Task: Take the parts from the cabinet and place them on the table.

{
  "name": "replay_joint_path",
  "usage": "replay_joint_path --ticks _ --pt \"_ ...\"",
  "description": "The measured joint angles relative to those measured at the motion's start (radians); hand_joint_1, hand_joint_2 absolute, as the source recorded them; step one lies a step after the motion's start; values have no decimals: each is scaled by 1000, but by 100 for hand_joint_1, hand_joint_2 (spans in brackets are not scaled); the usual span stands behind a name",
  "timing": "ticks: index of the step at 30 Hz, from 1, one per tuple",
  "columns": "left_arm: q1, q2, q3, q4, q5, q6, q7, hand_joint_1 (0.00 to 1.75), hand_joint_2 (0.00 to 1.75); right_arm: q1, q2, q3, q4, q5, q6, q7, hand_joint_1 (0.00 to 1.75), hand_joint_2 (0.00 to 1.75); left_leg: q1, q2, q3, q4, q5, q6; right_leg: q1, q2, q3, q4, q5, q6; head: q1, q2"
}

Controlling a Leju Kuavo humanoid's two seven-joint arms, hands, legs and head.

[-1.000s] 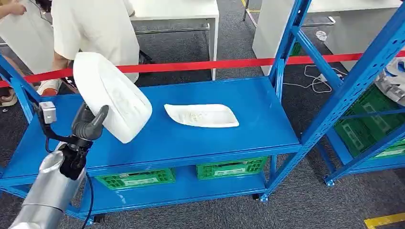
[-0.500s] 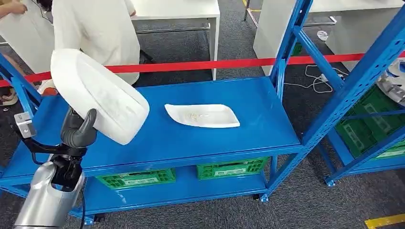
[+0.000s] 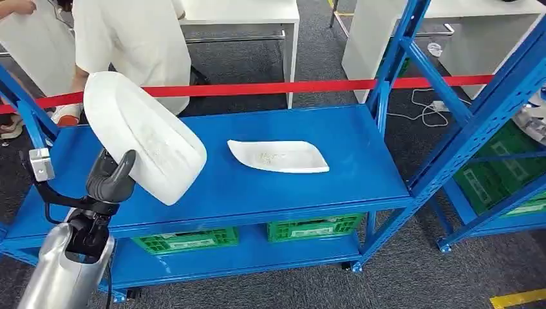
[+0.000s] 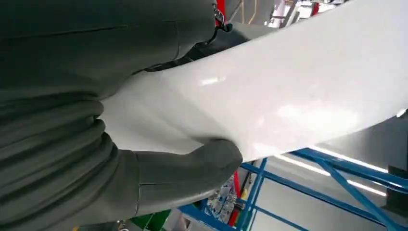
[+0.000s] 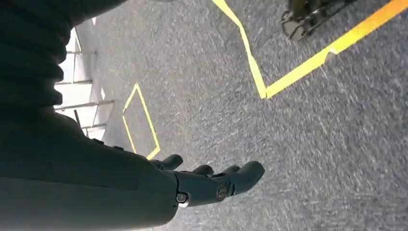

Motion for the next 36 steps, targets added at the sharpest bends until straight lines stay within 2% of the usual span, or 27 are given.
replay_joint_path --ticks 1,2,3,4,6,7,9,10,12,13,14,16,17,18,19,20,22,23,24,26,28,30,31,32,33,34,36 --pt "8 0 0 -2 -11 1 -7 175 175 0 0 -1 0 0 -2 3 0 175 -2 2 -3 2 0 1 0 0 -41 90 -39 0 0 0" --pt "20 1 0 -8 -28 3 -15 175 175 1 1 -3 0 0 -4 6 0 175 -4 3 -7 5 0 1 0 0 -75 161 -57 0 0 0" --pt "30 2 0 -13 -37 5 -19 175 175 3 1 -5 0 0 -6 7 0 175 -4 3 -11 10 -1 0 0 0 -82 173 -45 -1 0 0" --pt "36 1 0 -19 -43 8 -22 175 175 4 1 -7 0 -1 -8 7 0 175 -4 3 -16 16 -1 0 0 -1 -65 139 -12 -3 1 0" --pt "42 2 0 -27 -44 12 -26 175 175 2 1 -9 0 -3 -9 0 0 175 -2 1 -26 31 -4 -5 -1 -3 20 -30 73 -7 2 0" --pt "44 4 0 -32 -45 12 -31 175 175 1 1 -10 0 -7 -9 -6 0 175 -1 1 -31 40 -6 -10 -1 -4 59 -111 78 -11 3 0" --pt "49 11 2 -39 -45 7 -44 175 175 0 3 -16 0 -13 -12 -18 0 175 -6 -2 -38 46 -5 -27 8 -1 48 -96 87 -23 3 0" --pt "51 13 3 -43 -45 2 -50 175 175 -2 4 -19 0 -14 -14 -14 0 175 -6 -2 -42 48 -1 -35 8 -2 47 -102 79 -30 2 0" --pt "56 20 5 -46 -44 -1 -53 175 175 0 6 -22 0 -7 -12 -3 0 175 -5 -4 -46 44 9 -51 6 -3 39 -108 92 -47 1 0" --pt "64 25 7 -49 -39 -4 -57 175 175 -1 7 -22 0 -3 -8 -2 0 175 -1 -4 -57 55 -8 -55 3 -6 34 -111 100 -55 0 0" --pt "74 33 11 -53 -23 -13 -62 175 175 0 7 -22 0 1 -5 -8 0 175 -1 -1 -71 98 -57 -61 2 -5 27 -112 106 -64 -8 0" --pt "92 42 16 -57 55 -37 -58 175 175 2 7 -22 0 3 3 -19 0 175 2 -1 -118 244 -152 -70 4 -5 11 -111 119 -67 -14 0" --pt "101 45 18 -57 96 -46 -51 175 175 3 7 -22 0 4 3 -19 0 175 2 -1 -135 308 -183 -73 5 -5 2 -111 125 -65 -15 0" --pt "108 48 18 -56 129 -52 -44 175 175 3 7 -22 0 11 5 -18 0 175 3 -1 -135 333 -186 -73 5 -6 -6 -110 131 -64 -16 0" --pt "114 50 18 -56 155 -52 -33 175 175 4 7 -22 0 19 6 -14 0 175 3 0 -113 315 -169 -73 5 -7 -15 -109 137 -62 -16 0" --pt "118 51 18 -57 179 -49 -21 175 175 4 7 -21 0 27 6 -10 0 175 3 0 -69 253 -133 -71 5 -9 -23 -108 143 -60 -16 0" --pt "120 55 18 -63 194 -38 -9 175 175 3 7 -21 0 35 6 -6 0 175 4 0 51 76 -83 -66 5 -9 -35 -105 155 -52 -17 0" --pt "119 57 18 -67 196 -34 -6 175 175 2 7 -21 0 35 6 -5 0 175 1 0 85 19 -109 -61 9 -8 -40 -104 161 -44 -18 0" --pt "122 58 18 -71 200 -31 -5 175 175 2 7 -21 0 35 6 -4 0 175 -5 -3 78 32 -90 -51 9 -8 -38 -108 168 -37 -15 0" --pt "125 60 18 -74 222 -13 3 175 175 3 5 -21 0 35 2 -7 0 175 -10 -2 62 30 -89 -38 6 -8 -38 -112 182 -25 -16 0" --pt "131 59 18 -73 254 13 12 175 175 6 3 -21 0 36 0 -7 0 175 0 5 53 20 -68 -15 5 -6 -46 -106 179 -12 -16 0" --pt "133 54 18 -71 263 48 20 175 175 6 2 -21 0 34 0 -8 0 175 -1 7 31 20 -48 1 8 -6 -82 -17 69 -12 -8 0" --pt "136 49 18 -65 268 60 22 175 175 6 2 -21 0 30 2 -20 0 175 -3 6 17 21 -37 2 9 -6 -104 60 14 -11 -5 0" --pt "138 46 18 -55 273 67 22 175 175 6 2 -21 0 25 4 -34 0 175 -6 6 2 23 -27 4 10 -6 -122 135 -22 -10 -5 0" --pt "142 44 18 -44 277 69 22 175 175 5 2 -21 0 22 6 -44 0 175 -8 7 -14 27 -17 4 11 -6 -126 181 -27 -11 -4 0" --pt "145 43 18 -37 281 69 22 175 175 5 2 -21 0 21 6 -49 0 175 -10 7 -29 32 -10 4 12 -6 -111 183 -8 -14 -4 0" --pt "146 42 18 -27 282 69 21 175 175 6 2 -21 0 20 6 -53 0 175 -13 7 -58 44 3 2 17 -6 -23 77 60 -25 -3 0"
